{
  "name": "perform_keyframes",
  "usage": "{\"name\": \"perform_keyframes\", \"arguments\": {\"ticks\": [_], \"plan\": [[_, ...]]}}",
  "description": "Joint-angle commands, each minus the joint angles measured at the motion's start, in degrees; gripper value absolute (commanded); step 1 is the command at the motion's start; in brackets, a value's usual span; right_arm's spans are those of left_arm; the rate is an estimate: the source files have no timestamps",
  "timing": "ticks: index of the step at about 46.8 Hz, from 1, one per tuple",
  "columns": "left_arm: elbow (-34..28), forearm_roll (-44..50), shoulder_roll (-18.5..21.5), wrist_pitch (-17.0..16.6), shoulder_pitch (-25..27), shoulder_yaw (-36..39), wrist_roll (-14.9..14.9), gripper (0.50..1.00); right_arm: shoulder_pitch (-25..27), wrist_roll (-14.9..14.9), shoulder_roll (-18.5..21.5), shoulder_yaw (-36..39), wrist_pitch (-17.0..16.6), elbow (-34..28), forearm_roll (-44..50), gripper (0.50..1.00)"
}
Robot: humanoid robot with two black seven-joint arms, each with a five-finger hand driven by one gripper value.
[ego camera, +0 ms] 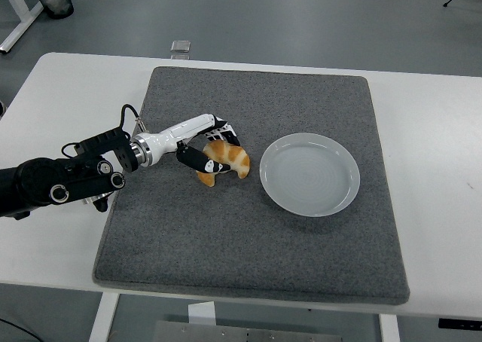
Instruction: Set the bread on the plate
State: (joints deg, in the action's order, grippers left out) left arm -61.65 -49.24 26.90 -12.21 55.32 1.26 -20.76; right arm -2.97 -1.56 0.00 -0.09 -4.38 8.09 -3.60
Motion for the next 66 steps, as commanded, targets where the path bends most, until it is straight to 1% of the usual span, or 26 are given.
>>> {"name": "perform_keyframes", "arguments": {"ticks": [1,7,10,25,32,36,40,48,52,57,59,63,66], "plan": [[-0.1,0.3,0.3,-0.2,0.5,-0.4,-0.1,0.5,0.0,0.0,0.0,0.0,0.0,0.0,0.0,0.952],[-0.1,0.3,0.7,-0.3,0.9,-3.0,-0.1,0.5,0.0,0.0,0.0,0.0,-0.1,0.0,0.0,0.954],[-0.1,0.3,1.6,-0.3,1.2,-4.6,-0.1,0.5,0.0,0.0,0.0,0.0,-0.1,0.0,0.0,0.952],[-0.1,0.5,3.3,-0.3,1.9,-5.2,-0.1,0.5,0.0,0.0,0.0,0.0,-0.2,0.0,0.0,0.952],[-0.1,0.5,6.1,0.4,2.6,-7.3,0.0,0.5,0.0,0.0,0.0,0.0,-0.1,0.0,0.0,0.954],[-0.1,0.4,7.8,1.6,5.4,-7.3,0.0,0.5,0.0,0.0,0.0,0.0,-0.1,0.0,0.0,0.952],[-0.6,0.5,8.7,4.1,8.9,-7.4,0.0,0.5,0.0,0.0,0.0,0.0,-0.2,0.0,0.0,0.952],[-1.2,0.4,9.4,9.0,18.5,-7.1,0.5,0.5,0.0,0.0,0.0,0.0,-0.2,0.0,0.0,0.952],[-1.3,0.3,8.9,11.1,23.1,-6.5,0.6,0.5,0.0,0.0,0.0,0.0,-0.1,0.0,0.0,0.952],[-2.1,-0.5,7.9,11.4,26.5,-5.7,0.7,0.5,0.0,0.0,0.0,0.0,-0.2,0.0,0.0,0.952],[-2.4,-0.7,6.2,11.4,26.8,-5.2,0.7,0.5,0.0,0.0,0.0,0.0,-0.2,0.0,0.0,0.952],[-2.5,-1.2,0.7,11.2,26.1,-4.2,0.7,0.5,0.0,0.0,0.0,0.0,-0.2,0.0,0.0,0.952],[-2.0,-1.7,-2.2,10.5,25.5,-3.0,0.7,0.5,0.0,0.0,0.0,0.0,-0.2,0.1,0.0,0.952]]}}
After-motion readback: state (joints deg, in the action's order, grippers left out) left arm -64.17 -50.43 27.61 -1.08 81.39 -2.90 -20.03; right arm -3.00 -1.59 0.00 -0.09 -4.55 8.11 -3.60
